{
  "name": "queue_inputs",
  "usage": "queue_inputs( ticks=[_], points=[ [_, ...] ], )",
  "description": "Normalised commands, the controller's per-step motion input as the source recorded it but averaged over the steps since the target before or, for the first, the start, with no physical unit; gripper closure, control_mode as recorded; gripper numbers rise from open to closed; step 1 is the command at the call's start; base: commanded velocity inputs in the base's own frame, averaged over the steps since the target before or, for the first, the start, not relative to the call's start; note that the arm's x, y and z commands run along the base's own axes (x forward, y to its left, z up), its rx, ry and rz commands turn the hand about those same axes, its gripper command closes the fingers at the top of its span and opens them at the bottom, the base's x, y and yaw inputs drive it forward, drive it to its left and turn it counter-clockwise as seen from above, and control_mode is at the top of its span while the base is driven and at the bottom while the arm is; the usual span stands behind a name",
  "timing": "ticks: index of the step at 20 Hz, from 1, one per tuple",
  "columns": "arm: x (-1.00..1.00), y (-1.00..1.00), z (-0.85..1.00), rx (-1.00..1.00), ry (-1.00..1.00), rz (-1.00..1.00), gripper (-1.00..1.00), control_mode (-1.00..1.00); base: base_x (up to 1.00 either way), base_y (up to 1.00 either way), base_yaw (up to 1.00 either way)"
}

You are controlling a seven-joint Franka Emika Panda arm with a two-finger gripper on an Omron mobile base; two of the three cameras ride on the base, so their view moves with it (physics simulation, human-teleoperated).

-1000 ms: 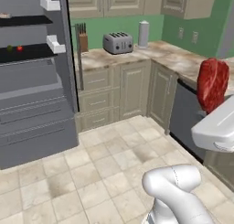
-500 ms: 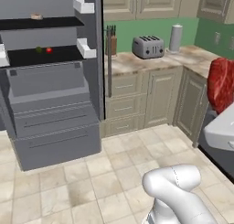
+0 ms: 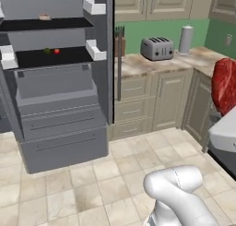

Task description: Transport the steak and tomato to the fridge. Place the steak on the rack containing meat and place the tomato on the rack containing the vegetable, ensuring meats and vegetables are on different racks.

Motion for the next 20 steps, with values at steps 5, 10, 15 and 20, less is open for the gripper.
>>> queue_inputs(
  ticks=[5, 10, 15, 20],
  points=[
    [0.00, 0.00, 0.00, 0.00, 0.00, 0.00, 1.00, 1.00, 1.00, -0.24, 0.04],
    [0.00, 0.00, 0.00, 0.00, 0.00, 0.00, 1.00, 1.00, 0.83, -1.00, 0.12],
    [0.00, 0.00, 0.00, 0.00, 0.00, 0.00, 1.00, 1.00, 1.00, 0.29, 0.02],
    [0.00, 0.00, 0.00, 0.00, 0.00, 0.00, 1.00, 1.00, 0.86, 1.00, -0.01]
  ],
)
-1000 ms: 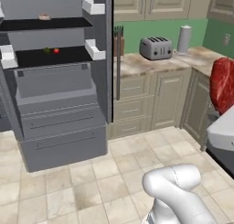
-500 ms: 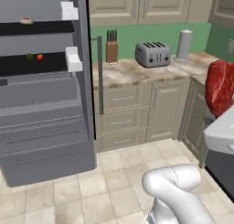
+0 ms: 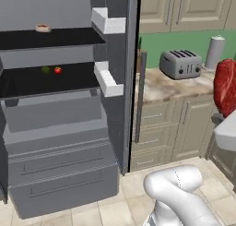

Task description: Transport the steak and tomato to the fridge. Place the steak on the rack containing meat and place the tomato on the rack containing the vegetable, ensuring meats and vegetables are on different racks.

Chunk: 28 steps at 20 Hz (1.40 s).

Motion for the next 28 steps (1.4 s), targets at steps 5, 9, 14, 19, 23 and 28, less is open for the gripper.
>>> queue_inputs(
  ticks=[5, 9, 14, 19, 23, 28],
  points=[
    [0.00, 0.00, 0.00, 0.00, 0.00, 0.00, 1.00, 1.00, 0.48, 1.00, -0.05],
    [0.00, 0.00, 0.00, 0.00, 0.00, 0.00, 1.00, 1.00, 0.00, 0.83, -0.16],
    [0.00, 0.00, 0.00, 0.00, 0.00, 0.00, 1.00, 1.00, 0.80, -0.04, -0.09],
    [0.00, 0.00, 0.00, 0.00, 0.00, 0.00, 1.00, 1.00, 1.00, 0.39, -0.15],
    [0.00, 0.00, 0.00, 0.00, 0.00, 0.00, 1.00, 1.00, 1.00, 0.62, -0.14],
    [0.00, 0.00, 0.00, 0.00, 0.00, 0.00, 1.00, 1.00, 1.00, 0.52, 0.00]
  ],
)
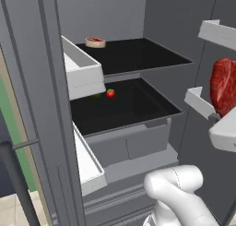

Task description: Transport the steak and tomato to the fridge. Place the steak on the rack containing meat and place the tomato on the rack containing the vegetable, ensuring meats and vegetables are on different racks.

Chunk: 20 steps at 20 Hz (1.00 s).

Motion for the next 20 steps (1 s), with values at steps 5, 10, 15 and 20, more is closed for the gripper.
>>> queue_inputs(
  ticks=[5, 10, 15, 20],
  points=[
    [0.00, 0.00, 0.00, 0.00, 0.00, 0.00, 1.00, 1.00, 1.00, 0.04, 0.14],
    [0.00, 0.00, 0.00, 0.00, 0.00, 0.00, 1.00, 1.00, 0.96, 0.27, 0.13],
    [0.00, 0.00, 0.00, 0.00, 0.00, 0.00, 1.00, 1.00, 0.70, 0.11, 0.04],
    [0.40, 0.09, 0.00, -0.01, 0.00, 0.00, 1.00, -1.00, 0.43, 0.09, 0.00]
  ],
)
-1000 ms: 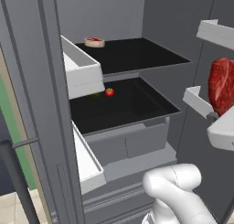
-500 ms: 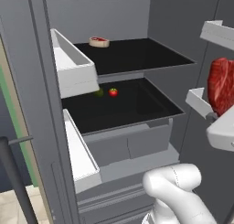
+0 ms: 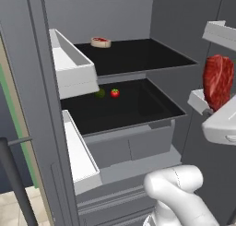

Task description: Transport the steak and tomato to the fridge. Place the steak on the rack containing meat and place the tomato on the rack containing the vegetable, ensuring meats and vegetables are on different racks.

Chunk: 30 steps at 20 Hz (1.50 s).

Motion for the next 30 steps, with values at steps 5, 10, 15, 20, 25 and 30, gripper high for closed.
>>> queue_inputs(
  ticks=[5, 10, 15, 20, 25, 30],
  points=[
    [1.00, 0.18, 0.00, -0.01, 0.02, -0.03, 1.00, -1.00, 0.00, 0.00, 0.00],
    [1.00, 0.16, -0.09, 0.00, 0.02, -0.01, 1.00, -1.00, 0.00, 0.00, 0.00],
    [1.00, 0.04, -0.26, 0.00, 0.00, 0.00, 1.00, -1.00, 0.00, 0.00, 0.00],
    [1.00, 0.09, -0.09, 0.00, 0.00, 0.00, 1.00, -1.00, 0.00, 0.00, 0.00],
    [1.00, 0.23, 0.00, 0.00, 0.02, -0.01, 1.00, -1.00, 0.00, 0.00, 0.00],
    [1.00, 0.29, -0.07, 0.00, 0.05, -0.01, 1.00, -1.00, 0.00, 0.00, 0.00]
  ],
)
